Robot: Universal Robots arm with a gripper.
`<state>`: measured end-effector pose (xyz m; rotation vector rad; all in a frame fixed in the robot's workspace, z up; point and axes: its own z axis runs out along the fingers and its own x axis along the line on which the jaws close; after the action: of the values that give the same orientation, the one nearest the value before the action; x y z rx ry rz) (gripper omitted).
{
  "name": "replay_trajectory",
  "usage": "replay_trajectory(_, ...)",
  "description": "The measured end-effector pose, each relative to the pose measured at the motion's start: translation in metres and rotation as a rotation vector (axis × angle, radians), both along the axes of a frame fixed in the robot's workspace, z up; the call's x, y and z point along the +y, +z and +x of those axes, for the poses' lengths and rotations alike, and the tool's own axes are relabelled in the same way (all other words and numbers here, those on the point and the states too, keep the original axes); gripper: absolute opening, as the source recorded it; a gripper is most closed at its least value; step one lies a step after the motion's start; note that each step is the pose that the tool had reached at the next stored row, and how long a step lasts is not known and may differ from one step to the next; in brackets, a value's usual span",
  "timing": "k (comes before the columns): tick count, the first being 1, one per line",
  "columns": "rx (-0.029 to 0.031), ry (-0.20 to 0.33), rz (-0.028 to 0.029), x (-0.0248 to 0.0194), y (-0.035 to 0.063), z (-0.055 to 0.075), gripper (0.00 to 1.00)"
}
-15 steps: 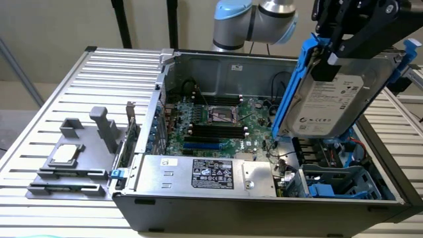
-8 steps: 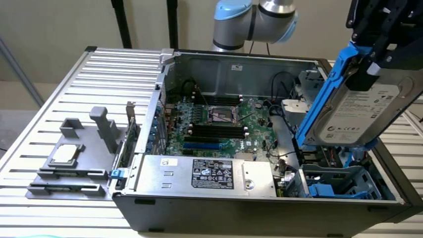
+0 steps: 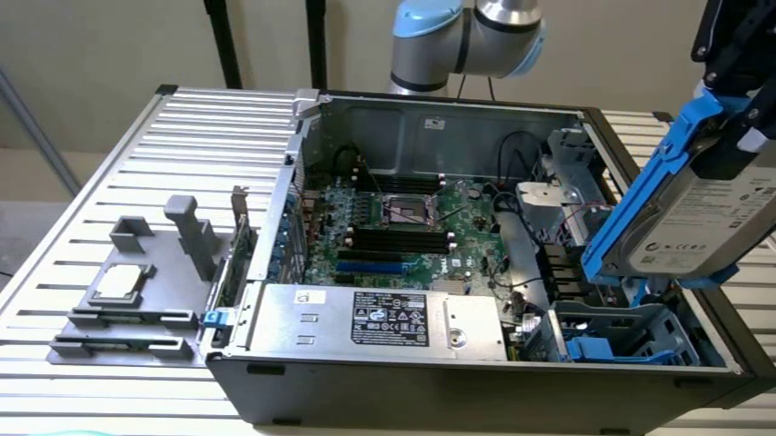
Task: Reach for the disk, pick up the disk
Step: 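Pick up the disk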
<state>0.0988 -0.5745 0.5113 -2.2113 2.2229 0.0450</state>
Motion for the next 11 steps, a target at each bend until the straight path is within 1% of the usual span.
replay_trajectory(1, 0.0000, 0.000, 0.0015, -0.0015, -0.0002, 0.0029, 0.33)
replay_trajectory(4, 0.0006, 0.000, 0.0091, -0.0061, -0.0010, 0.0078, 0.33)
replay_trajectory(6, 0.0035, 0.000, 0.0094, -0.0067, -0.0008, 0.0097, 0.33)
replay_trajectory(11, 0.0039, 0.000, 0.0097, -0.0067, -0.0009, 0.0097, 0.33)
